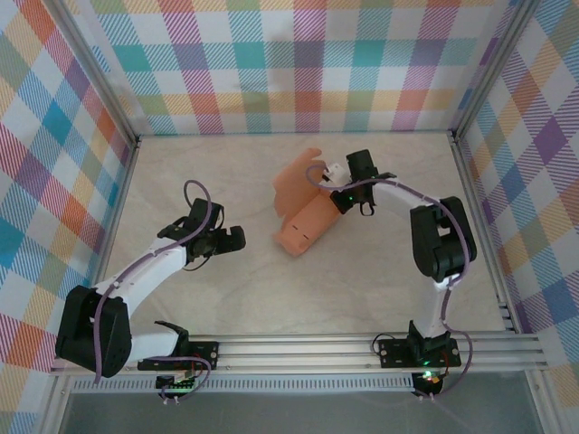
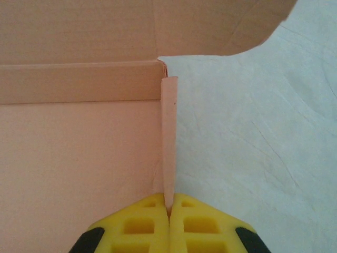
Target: Fold the paper box
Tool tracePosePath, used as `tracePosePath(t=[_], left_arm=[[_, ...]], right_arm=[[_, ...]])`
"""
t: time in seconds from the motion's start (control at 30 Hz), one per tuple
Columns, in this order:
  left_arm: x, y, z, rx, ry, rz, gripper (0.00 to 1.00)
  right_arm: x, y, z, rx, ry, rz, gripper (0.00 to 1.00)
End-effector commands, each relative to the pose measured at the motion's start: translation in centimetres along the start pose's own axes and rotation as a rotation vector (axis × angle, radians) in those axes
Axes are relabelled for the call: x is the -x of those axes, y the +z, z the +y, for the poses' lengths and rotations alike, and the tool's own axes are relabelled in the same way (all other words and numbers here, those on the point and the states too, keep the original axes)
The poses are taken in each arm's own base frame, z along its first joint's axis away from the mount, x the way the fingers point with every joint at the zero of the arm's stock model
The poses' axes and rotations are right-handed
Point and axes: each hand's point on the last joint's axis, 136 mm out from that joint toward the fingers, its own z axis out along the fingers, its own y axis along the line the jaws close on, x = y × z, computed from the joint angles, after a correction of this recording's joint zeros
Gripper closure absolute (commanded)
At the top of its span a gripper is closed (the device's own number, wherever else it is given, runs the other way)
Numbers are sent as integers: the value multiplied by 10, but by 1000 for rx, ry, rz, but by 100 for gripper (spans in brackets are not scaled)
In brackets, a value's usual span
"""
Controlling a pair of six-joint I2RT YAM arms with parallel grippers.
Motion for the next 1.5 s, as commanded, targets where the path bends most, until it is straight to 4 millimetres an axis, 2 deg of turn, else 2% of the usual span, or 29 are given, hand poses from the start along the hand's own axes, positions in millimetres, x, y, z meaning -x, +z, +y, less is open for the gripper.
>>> tracePosePath(t=[0.0, 0.2, 0.33, 0.43, 0.57, 0.73, 0.9, 0.97, 1.03, 1.1, 1.2, 1.3, 1.47], left_arm=[[11, -4, -8, -27, -7, -43, 0], [12, -4, -9, -27, -1, -43, 0], [12, -6, -7, -25, -3, -57, 0], [12, -5, -6, -24, -19, -67, 0], [11, 1, -8, -37, -51, -72, 0], [8, 6, -8, -42, -82, -61, 0], [6, 8, -6, -38, -95, -67, 0], [5, 8, -4, -32, -93, -68, 0], [3, 8, -3, -31, -88, -67, 0], [1, 7, -2, -30, -85, -66, 0], [0, 6, -1, -35, -86, -68, 0], [-2, 7, -1, -38, -91, -70, 0], [-4, 9, 0, -32, -92, -63, 0]], right_arm=[[7, -14, -5, -66, 137, -50, 96], [-9, -24, -6, -178, 310, -4, 96], [-20, -25, 7, -149, 435, 9, 96], [-27, -22, 22, -153, 444, 13, 96], [-31, -22, 33, -203, 443, -1, 96], [-39, -27, 29, -322, 490, -7, 95], [-40, -25, 38, -308, 513, -16, 82], [-39, -26, 39, -300, 504, -22, 73], [-35, -30, 38, -304, 488, -39, 58], [-29, -36, 38, -297, 465, -63, 52], [-20, -42, 42, -264, 430, -77, 49], [-16, -40, 47, -217, 419, -53, 49], [-27, -26, 44, -242, 475, 8, 56]])
